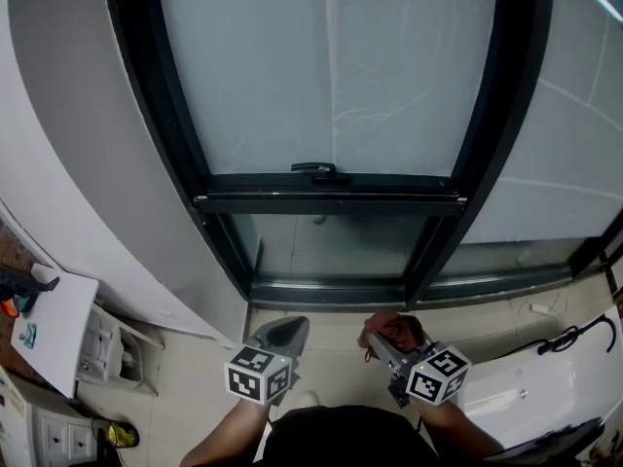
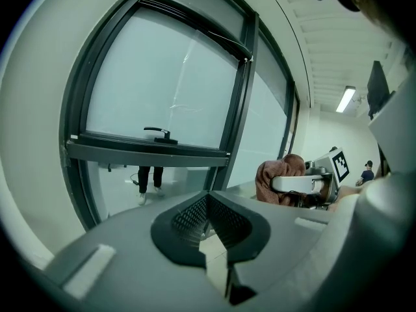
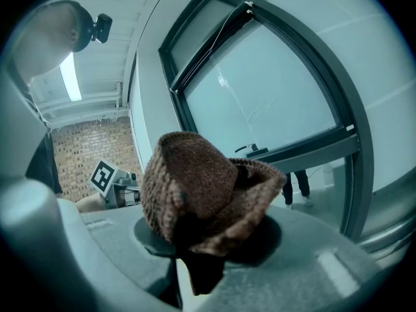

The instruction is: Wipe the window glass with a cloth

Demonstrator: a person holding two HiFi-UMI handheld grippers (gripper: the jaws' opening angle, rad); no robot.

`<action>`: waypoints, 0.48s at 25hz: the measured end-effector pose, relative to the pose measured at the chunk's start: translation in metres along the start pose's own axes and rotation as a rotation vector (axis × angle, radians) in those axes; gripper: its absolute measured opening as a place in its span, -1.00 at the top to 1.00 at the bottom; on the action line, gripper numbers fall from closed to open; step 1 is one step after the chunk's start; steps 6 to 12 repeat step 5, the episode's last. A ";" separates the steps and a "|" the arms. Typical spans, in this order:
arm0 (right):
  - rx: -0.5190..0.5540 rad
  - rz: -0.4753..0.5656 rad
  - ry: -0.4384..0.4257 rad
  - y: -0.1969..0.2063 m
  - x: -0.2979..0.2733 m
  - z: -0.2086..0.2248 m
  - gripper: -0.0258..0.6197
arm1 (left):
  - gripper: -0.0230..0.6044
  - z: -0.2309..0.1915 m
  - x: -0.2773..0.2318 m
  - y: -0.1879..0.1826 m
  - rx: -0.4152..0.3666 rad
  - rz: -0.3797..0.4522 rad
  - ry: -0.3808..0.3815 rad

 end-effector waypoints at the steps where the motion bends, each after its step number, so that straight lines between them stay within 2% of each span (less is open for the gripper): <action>1: 0.000 -0.001 0.003 0.000 0.001 0.000 0.51 | 0.87 0.001 -0.001 0.000 -0.001 0.000 0.004; 12: 0.003 -0.002 0.009 0.000 0.001 0.000 0.51 | 0.87 0.005 -0.005 0.001 -0.010 -0.008 0.018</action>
Point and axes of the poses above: the fingertips, and each gripper's own axes: x backward along the fingers, z to its right, y out of its underside, the point moved 3 cm from there along x, backward along the fingers, and after that the axes turned 6 degrees about -y, right-handed, at the moved point
